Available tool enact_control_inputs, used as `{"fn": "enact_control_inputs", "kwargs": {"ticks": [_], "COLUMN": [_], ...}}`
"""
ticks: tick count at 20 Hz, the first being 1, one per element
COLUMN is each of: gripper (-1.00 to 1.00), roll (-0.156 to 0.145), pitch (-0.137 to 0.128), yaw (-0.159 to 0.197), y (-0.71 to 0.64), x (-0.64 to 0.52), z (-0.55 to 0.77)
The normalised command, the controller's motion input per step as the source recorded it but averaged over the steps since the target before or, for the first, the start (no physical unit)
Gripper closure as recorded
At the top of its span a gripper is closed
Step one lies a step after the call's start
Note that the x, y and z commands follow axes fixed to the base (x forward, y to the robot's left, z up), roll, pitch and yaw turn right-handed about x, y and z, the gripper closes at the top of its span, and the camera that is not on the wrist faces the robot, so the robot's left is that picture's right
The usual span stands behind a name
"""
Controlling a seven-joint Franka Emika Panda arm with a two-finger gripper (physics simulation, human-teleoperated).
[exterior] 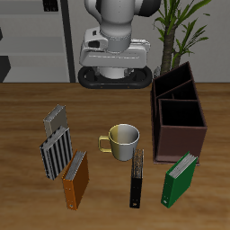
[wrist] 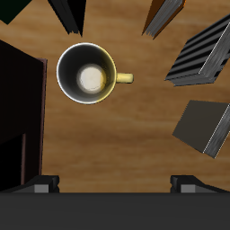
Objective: Place the yellow book into the left desk caddy's front compartment and place the orange book into the left desk caddy's left compartment and place the black book into the left desk caddy's back compartment
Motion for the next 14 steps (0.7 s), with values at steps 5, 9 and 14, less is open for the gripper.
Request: {"fn": "enact_control_inputs", "kwargs": {"ticks": [5, 9, 14], "gripper": [-1.0, -1.0, -1.0], "roll": [0.012, -0.042, 0.011], "pitch": [-0.044, -0.042, 0.04], "yaw": [0.033, 0.076, 0.002], "y": [-0.21, -0.38, -0.5], "x": [-0.08, 0.02, 0.13], "z": [0.13, 0.05, -0.01]}}
